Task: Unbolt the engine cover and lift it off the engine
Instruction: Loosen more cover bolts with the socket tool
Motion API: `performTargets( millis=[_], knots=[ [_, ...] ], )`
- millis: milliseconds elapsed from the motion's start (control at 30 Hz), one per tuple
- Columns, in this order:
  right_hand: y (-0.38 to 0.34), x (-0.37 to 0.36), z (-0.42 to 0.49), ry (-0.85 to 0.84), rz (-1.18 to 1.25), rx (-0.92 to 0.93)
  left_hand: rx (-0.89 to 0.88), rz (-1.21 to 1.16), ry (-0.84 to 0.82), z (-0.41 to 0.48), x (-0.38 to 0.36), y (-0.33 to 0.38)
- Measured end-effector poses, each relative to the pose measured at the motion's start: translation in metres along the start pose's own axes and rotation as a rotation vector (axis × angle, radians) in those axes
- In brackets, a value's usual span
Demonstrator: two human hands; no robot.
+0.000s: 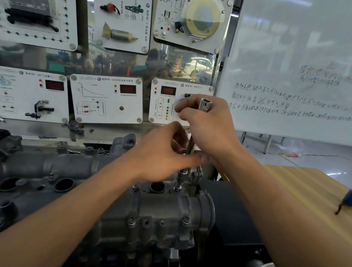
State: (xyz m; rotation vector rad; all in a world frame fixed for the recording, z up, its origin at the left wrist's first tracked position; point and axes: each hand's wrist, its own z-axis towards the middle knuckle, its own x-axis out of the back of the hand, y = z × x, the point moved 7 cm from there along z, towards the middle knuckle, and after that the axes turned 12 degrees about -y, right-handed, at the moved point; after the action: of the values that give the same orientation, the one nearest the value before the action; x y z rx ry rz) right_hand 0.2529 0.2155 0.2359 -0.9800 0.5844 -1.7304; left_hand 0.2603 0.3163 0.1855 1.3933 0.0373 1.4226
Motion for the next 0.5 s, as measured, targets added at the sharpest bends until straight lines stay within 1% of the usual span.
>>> performTargets(
  millis=[33, 67, 100, 133, 200, 233, 267, 300, 333, 367, 400, 433, 467, 500],
  knots=[
    [0.0, 0.0, 0.001, -0.003, -0.004, 0.002, -0.035, -0.149, -0.132, -0.001, -0.007, 0.0],
    [0.0, 0.0, 0.001, -0.008, -0.007, 0.001, -0.097, -0.235, -0.191, -0.003, -0.01, 0.003],
    [0.001, -0.002, 0.001, -0.014, -0.005, 0.0, -0.147, -0.202, -0.152, -0.005, -0.007, 0.007],
    [0.001, -0.003, 0.002, -0.02, 0.0, 0.0, -0.161, -0.071, -0.032, -0.006, 0.0, 0.01],
    [0.001, -0.007, 0.001, -0.036, 0.019, -0.003, -0.092, 0.301, 0.295, -0.01, 0.014, 0.015],
    [0.0, -0.008, 0.0, -0.037, 0.023, -0.001, -0.044, 0.406, 0.372, -0.013, 0.017, 0.015],
    [0.0, -0.007, 0.0, -0.033, 0.022, 0.005, -0.017, 0.393, 0.358, -0.012, 0.015, 0.011],
    [0.0, -0.005, 0.0, -0.025, 0.022, 0.012, 0.027, 0.277, 0.241, -0.009, 0.01, 0.003],
    [-0.001, -0.004, 0.0, -0.017, 0.02, 0.018, 0.031, 0.096, 0.095, -0.007, 0.003, -0.004],
    [-0.001, -0.003, 0.0, -0.013, 0.016, 0.021, 0.004, -0.042, -0.039, -0.005, -0.004, -0.006],
    [-0.001, -0.003, 0.001, -0.01, 0.008, 0.021, -0.056, -0.106, -0.109, -0.004, -0.009, -0.004],
    [-0.001, -0.004, 0.002, -0.009, -0.002, 0.017, -0.115, -0.08, -0.086, -0.005, -0.007, 0.0],
    [0.0, -0.005, 0.002, -0.012, -0.009, 0.013, -0.137, 0.005, 0.0, -0.005, -0.002, 0.004],
    [0.0, -0.006, 0.003, -0.02, -0.011, 0.011, -0.109, 0.152, 0.126, -0.006, 0.004, 0.006]
  ],
)
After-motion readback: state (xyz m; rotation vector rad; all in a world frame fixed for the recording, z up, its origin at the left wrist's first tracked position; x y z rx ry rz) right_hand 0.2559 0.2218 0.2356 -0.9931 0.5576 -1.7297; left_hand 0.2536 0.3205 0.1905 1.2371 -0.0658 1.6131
